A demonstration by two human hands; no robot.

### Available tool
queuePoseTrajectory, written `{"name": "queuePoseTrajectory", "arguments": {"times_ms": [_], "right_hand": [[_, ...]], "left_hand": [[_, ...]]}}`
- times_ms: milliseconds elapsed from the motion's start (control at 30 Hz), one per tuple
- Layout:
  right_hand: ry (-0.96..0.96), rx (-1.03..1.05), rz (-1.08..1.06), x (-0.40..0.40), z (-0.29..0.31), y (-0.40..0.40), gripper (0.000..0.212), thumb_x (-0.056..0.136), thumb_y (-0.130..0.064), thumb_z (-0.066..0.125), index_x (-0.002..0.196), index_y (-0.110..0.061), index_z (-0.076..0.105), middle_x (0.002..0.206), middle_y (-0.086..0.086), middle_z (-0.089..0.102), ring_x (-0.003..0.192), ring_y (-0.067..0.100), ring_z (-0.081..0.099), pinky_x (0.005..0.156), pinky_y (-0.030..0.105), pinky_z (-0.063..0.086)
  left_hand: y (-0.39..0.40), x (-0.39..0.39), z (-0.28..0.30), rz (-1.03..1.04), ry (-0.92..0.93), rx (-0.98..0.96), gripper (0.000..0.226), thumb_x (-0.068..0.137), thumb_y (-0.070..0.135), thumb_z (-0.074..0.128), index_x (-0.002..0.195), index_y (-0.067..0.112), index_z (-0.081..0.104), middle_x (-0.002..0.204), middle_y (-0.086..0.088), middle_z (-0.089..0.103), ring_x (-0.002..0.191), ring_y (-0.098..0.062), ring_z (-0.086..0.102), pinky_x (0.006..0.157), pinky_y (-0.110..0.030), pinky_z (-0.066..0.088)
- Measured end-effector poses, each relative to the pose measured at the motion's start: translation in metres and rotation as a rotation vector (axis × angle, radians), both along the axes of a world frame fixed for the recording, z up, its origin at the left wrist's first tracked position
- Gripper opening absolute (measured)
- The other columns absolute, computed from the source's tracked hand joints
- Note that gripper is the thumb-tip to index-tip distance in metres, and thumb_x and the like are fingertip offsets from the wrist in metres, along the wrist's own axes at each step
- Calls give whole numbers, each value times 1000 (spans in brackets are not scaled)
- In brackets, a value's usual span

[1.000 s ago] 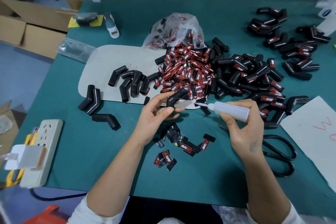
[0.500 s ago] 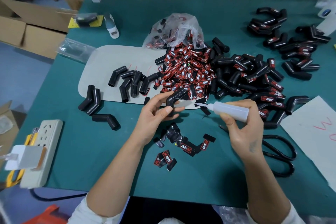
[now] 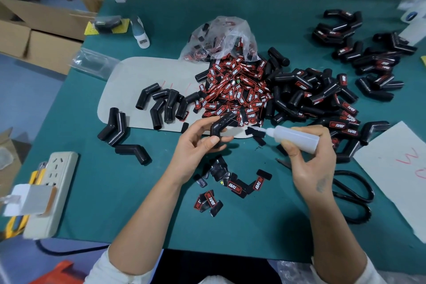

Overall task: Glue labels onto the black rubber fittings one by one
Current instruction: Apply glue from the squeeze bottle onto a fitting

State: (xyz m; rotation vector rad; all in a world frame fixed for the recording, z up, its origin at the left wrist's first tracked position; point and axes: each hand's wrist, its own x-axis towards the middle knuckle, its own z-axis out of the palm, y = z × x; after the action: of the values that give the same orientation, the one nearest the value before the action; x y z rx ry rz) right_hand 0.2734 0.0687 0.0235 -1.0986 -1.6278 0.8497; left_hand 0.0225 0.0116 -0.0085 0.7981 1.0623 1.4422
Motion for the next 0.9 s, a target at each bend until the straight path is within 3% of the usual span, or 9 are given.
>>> {"name": "queuePoseTrajectory", "arguments": {"times_ms": [67,433,500,600,633,733,900], "right_hand": [[2,-2,27,-2,1,-1,26,94,-37,68,110,-52,55,108,-29,64,100,2,64,83,20,50],[12,-5,64,-4,2,-2,28,94,-35,68,112,-52,55,109,-30,65,100,-2,64,84,10,45],[6,-2,55,-3,2,-1,27,94,-36,68,112,-53,55,109,-31,65,100,-1,64,83,14,48],[19,-34,44,-1,0,0,29,94,-34,70,110,-53,55,109,-26,65,103,7,66,84,35,57],[22,-37,48,-1,-1,-1,29,94,-34,70,110,-53,55,109,-26,66,103,8,66,85,36,57],[9,-9,68,-2,0,-2,28,94,-36,68,111,-54,55,108,-30,65,100,-1,64,85,13,47],[6,-20,80,-1,-2,-1,28,94,-37,68,112,-54,55,108,-28,65,100,1,64,84,12,45]], "left_hand": [[0,0,0,-2,0,1,39,97,19,68,134,31,67,129,-8,68,115,-39,72,89,-34,61],[1,-2,-3,5,-18,-7,37,99,20,66,135,31,67,130,-14,67,116,-40,72,88,-32,61],[1,-3,-2,0,-16,-4,37,99,20,66,135,31,67,132,-17,67,117,-40,72,88,-32,61],[1,-3,-2,-6,-7,2,37,100,21,65,135,31,66,133,-21,66,117,-39,72,89,-32,61],[1,-3,-2,-5,-3,1,37,99,21,65,135,31,67,135,-24,64,117,-39,72,88,-33,61],[1,-3,-1,-7,3,2,37,99,23,66,135,32,67,136,-29,60,117,-39,72,89,-33,61],[0,-4,-3,-11,2,6,37,100,22,66,136,30,66,135,-26,61,117,-40,72,89,-34,61]]}}
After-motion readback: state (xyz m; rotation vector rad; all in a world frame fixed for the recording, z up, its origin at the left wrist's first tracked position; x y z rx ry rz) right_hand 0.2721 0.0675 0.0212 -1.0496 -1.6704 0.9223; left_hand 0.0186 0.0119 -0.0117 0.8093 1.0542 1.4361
